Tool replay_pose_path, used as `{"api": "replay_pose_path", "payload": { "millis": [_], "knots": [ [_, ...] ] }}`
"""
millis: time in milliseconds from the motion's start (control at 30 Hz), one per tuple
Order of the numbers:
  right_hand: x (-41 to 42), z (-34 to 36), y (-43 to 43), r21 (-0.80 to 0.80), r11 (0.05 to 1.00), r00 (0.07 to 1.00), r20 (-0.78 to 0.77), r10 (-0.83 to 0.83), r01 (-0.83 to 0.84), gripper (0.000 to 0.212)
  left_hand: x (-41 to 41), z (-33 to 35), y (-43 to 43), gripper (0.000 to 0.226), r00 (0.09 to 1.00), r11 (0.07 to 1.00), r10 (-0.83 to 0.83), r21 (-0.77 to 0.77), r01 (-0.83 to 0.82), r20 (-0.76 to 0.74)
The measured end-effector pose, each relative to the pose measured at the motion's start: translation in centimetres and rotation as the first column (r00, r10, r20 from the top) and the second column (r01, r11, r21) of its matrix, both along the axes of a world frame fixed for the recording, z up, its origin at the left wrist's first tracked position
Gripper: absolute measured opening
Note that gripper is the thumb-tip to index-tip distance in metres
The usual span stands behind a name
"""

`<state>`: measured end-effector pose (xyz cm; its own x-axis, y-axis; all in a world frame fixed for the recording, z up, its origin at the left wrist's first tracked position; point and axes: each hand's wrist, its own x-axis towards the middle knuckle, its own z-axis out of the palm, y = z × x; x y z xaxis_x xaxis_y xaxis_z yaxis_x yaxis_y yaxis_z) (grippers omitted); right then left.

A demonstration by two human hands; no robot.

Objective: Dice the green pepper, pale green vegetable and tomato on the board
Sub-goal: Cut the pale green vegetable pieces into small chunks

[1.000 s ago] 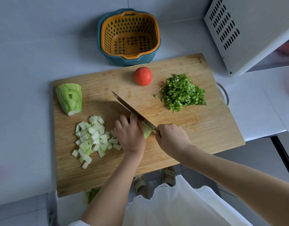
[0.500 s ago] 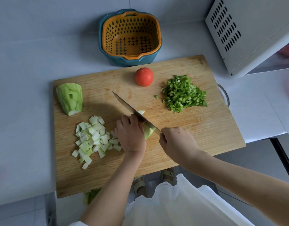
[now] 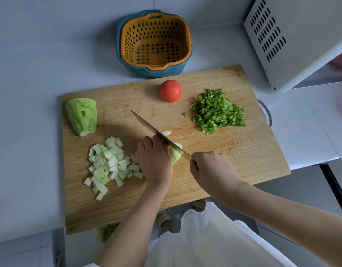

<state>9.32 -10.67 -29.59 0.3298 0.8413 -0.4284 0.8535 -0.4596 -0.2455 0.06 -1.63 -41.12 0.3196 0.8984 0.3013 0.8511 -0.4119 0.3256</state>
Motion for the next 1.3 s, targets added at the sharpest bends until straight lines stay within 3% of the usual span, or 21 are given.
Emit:
{"api": "replay_pose_path", "payload": {
  "millis": [167,333,567,867,1133,1300],
  "knots": [
    [-0.2,-2.2,1.7,0.006,0.999,0.997,-0.067,-0.047,0.048,0.038,0.2,0.1,-0.2,0.012,0.998,0.999,0.052,-0.005,-0.053,-0.029],
    [0.1,-1.7,1.2,0.066,0.995,0.993,-0.098,-0.063,0.070,0.032,0.2,0.3,-0.3,0.011,0.999,0.998,0.054,-0.012,-0.054,0.005],
    [-0.2,0.2,-0.2,0.019,1.000,1.000,-0.006,0.011,-0.011,0.038,0.1,-0.3,0.0,0.025,0.999,1.000,0.015,0.016,-0.016,0.034],
    [0.0,-1.5,1.6,-0.023,0.999,0.998,-0.060,-0.036,0.035,0.036,0.2,-0.3,0.0,0.008,0.999,0.999,0.050,0.020,-0.051,0.009],
    [0.1,-0.9,0.8,0.037,0.999,0.998,-0.063,-0.025,0.028,0.039,0.3,0.2,0.1,0.019,0.997,0.997,0.067,-0.029,-0.067,-0.025],
    [0.0,1.1,-0.6,-0.023,1.000,1.000,-0.007,-0.003,0.003,0.039,0.1,-0.1,0.0,0.012,0.999,0.999,0.031,-0.027,-0.030,0.040]
  ]
}}
